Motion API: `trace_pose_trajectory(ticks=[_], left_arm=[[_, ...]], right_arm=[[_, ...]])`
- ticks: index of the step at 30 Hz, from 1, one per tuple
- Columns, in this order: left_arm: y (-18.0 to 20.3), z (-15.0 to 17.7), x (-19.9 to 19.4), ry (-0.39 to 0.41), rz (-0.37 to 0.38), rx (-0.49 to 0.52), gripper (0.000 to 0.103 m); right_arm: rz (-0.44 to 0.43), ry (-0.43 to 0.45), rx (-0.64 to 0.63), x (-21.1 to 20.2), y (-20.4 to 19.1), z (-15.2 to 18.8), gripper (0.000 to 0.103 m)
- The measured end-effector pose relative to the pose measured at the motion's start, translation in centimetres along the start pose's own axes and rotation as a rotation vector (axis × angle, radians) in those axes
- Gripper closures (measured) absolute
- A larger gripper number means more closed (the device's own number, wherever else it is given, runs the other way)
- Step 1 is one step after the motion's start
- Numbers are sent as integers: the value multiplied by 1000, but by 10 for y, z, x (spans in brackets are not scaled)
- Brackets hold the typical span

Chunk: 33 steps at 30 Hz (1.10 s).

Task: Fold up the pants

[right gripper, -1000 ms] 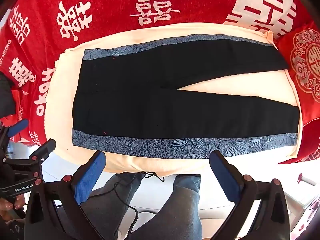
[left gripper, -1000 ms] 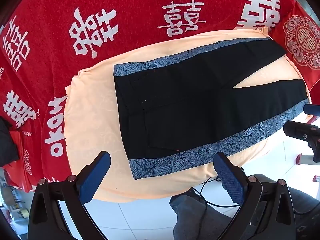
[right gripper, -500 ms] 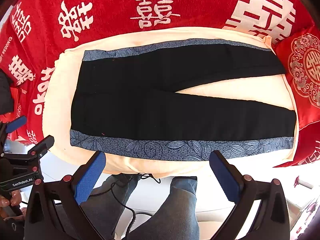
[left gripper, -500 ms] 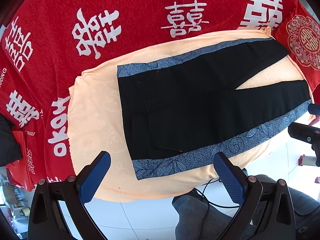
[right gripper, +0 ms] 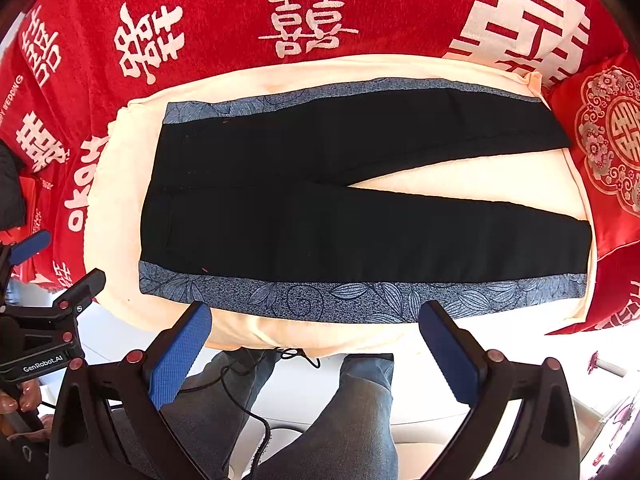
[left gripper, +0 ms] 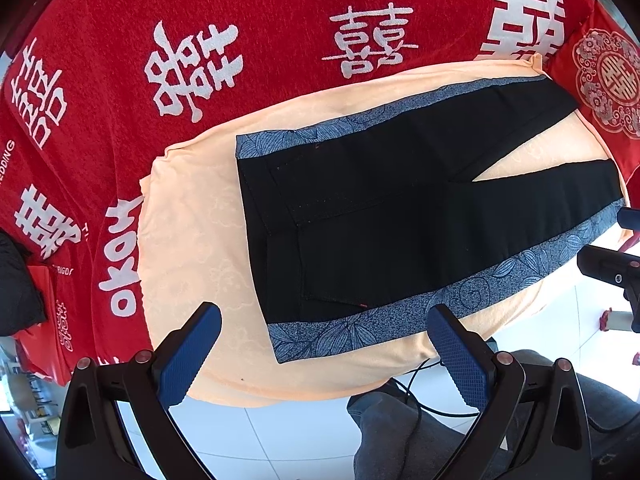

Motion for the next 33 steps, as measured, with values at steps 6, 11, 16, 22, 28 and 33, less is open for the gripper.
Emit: trace_pose_trajectory(ticks=[6, 11, 16, 22, 28, 33], left_arm=[[0, -1, 0, 0, -2, 1, 0], [1, -1, 0, 0, -3, 0, 0], [0, -3, 0, 0, -5, 3, 0], [0, -7, 0, -1, -20, 7, 0], [-3, -6, 2, -16, -1, -67, 0], [1, 0, 6, -53, 3, -215, 0]], right_arm=[[0, -2, -1, 0, 1, 0, 0], [-1, -3, 1, 2, 2, 0, 0], [-2, -3, 2, 2, 2, -1, 0], [-14, -7, 0, 5, 4, -4, 0], [-42, -8, -17, 11, 9, -3, 0], [-42, -28, -72, 15, 28, 1, 0]])
Point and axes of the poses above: each gripper's, at about its wrist camera, not at the fingertips, and x roughly the way its jaws point, y to its right, z to its underside, the point moved 1 cm from there along x, roughly the way its jaws point, and after that the axes turned 7 degrees about -y, right-handed, at the moved point
